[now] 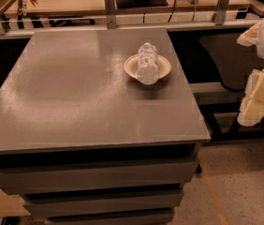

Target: Pick blue plastic bottle from paper bowl and place on counter

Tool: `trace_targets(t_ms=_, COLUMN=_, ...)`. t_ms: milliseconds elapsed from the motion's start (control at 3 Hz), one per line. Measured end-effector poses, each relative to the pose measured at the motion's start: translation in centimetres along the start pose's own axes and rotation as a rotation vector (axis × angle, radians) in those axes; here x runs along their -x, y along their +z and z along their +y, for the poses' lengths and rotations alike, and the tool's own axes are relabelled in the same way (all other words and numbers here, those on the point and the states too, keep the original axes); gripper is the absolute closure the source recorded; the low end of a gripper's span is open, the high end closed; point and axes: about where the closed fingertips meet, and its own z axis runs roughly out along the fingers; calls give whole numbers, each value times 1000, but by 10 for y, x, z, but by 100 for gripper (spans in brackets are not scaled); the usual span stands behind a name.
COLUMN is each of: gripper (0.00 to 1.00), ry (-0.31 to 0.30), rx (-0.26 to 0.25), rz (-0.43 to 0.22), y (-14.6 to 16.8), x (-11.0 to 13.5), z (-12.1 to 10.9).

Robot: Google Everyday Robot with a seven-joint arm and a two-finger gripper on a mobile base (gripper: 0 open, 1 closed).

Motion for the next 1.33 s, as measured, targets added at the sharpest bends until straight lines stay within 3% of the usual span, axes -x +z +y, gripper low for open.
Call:
trace_targets(t_ms=333, gripper=0, ry=0, rx=0, rz=0, y=0, x=0, z=0)
trace_targets(t_ms=667, gripper=0, ry=31, rx=13, rz=-23, y=7, x=16, z=-6)
trace_targets(t_ms=1000, gripper=0, ry=100, rx=58, rz=-84, y=24, x=70, z=-25)
trace_targets(t_ms=1333, gripper=0, ry=206, rx=97, rz=-152, y=36, x=128, z=-37)
